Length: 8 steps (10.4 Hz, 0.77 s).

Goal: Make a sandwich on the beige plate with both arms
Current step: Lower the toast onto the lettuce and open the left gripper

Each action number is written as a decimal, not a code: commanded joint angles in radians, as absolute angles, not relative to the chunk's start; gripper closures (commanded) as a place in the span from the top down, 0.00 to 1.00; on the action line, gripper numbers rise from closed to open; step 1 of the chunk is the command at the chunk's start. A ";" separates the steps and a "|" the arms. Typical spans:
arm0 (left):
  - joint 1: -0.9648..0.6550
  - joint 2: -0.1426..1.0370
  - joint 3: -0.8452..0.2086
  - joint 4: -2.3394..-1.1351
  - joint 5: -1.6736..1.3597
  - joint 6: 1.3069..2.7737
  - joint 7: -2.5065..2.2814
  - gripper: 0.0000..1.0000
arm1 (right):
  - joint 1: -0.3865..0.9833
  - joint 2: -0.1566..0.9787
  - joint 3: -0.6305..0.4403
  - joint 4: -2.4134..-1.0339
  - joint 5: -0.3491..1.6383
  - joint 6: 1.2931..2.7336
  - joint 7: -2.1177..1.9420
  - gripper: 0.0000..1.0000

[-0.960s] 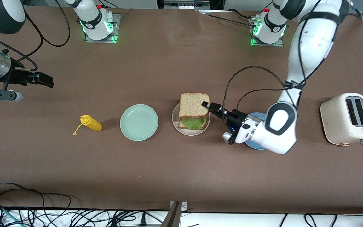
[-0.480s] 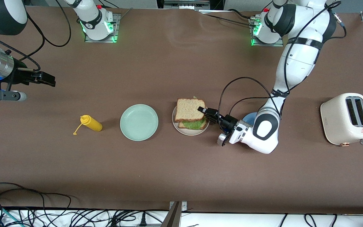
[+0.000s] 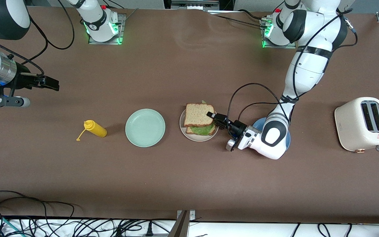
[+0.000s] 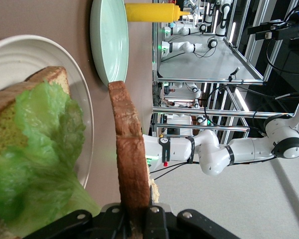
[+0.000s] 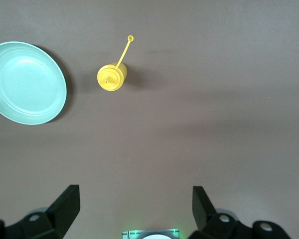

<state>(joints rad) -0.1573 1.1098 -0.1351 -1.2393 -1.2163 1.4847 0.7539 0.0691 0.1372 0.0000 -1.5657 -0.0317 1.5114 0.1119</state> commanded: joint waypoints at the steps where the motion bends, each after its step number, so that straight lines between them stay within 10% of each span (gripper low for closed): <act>1: -0.147 1.112 -0.135 -1.241 -1.256 1.463 0.770 0.00 | 0.067 0.147 0.003 -1.542 -0.020 1.488 0.109 1.00; 8: -0.158 1.135 -0.127 -1.247 -1.249 1.463 0.778 0.00 | 0.069 0.152 0.005 -1.543 -0.021 1.486 0.107 1.00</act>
